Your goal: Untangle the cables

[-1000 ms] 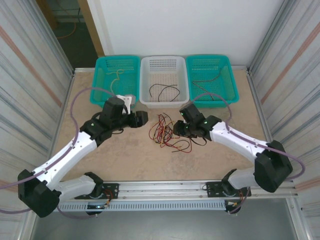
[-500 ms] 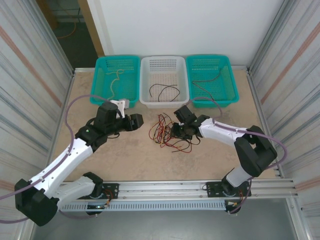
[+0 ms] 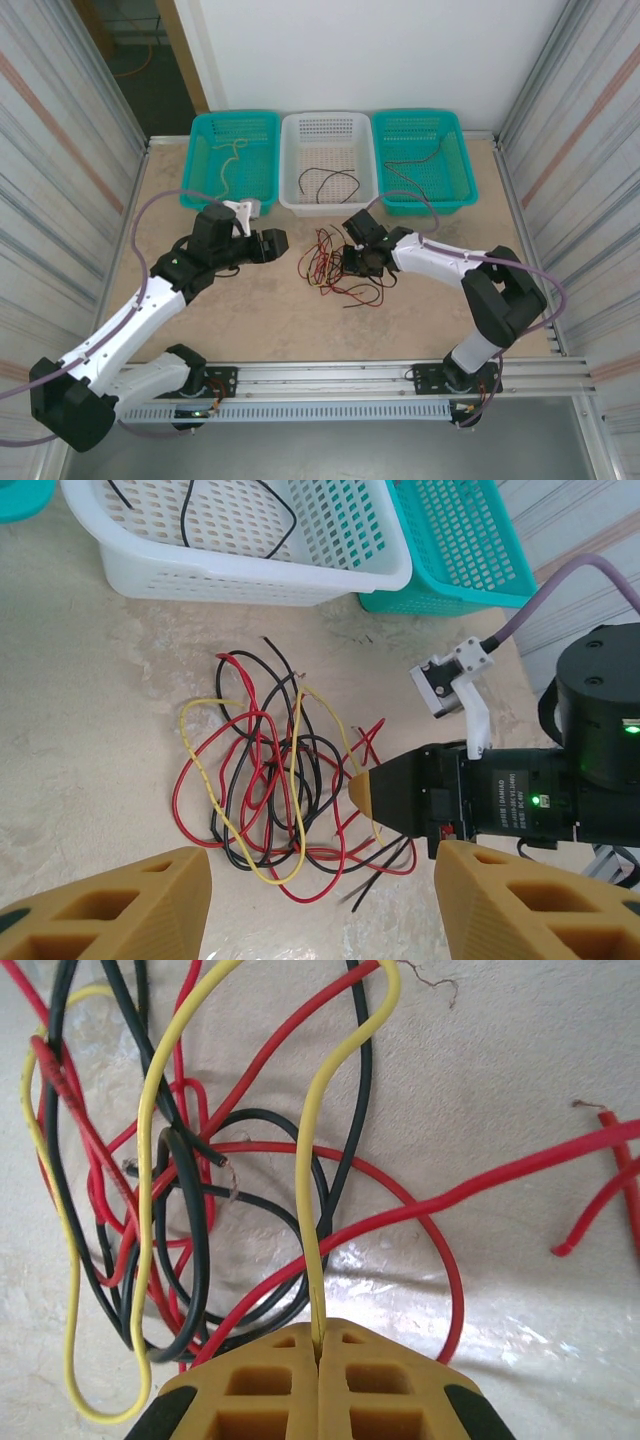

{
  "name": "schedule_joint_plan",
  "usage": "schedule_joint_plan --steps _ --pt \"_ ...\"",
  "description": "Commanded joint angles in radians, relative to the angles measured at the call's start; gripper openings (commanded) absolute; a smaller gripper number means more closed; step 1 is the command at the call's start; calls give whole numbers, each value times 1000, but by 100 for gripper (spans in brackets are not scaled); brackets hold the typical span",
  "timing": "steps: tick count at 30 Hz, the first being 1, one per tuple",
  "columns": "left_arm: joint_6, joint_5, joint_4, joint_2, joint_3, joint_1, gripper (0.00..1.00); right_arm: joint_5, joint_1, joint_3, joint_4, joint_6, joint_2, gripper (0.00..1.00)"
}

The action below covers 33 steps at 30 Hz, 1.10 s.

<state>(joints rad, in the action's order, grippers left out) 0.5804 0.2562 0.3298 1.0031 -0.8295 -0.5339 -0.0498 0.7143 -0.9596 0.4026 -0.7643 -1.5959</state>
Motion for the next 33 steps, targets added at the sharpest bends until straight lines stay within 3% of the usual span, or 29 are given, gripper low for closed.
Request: schedule_joint_plan --steps 1,15,33 --pt "-19 27 -26 12 -11 -7 62 70 26 -33 88 51 89 0" --pt "-139 19 -65 80 -97 -135 69 166 165 -97 179 176 428 0" --pt "-77 44 -106 176 -97 -137 70 192 235 -241 186 252 580 0"
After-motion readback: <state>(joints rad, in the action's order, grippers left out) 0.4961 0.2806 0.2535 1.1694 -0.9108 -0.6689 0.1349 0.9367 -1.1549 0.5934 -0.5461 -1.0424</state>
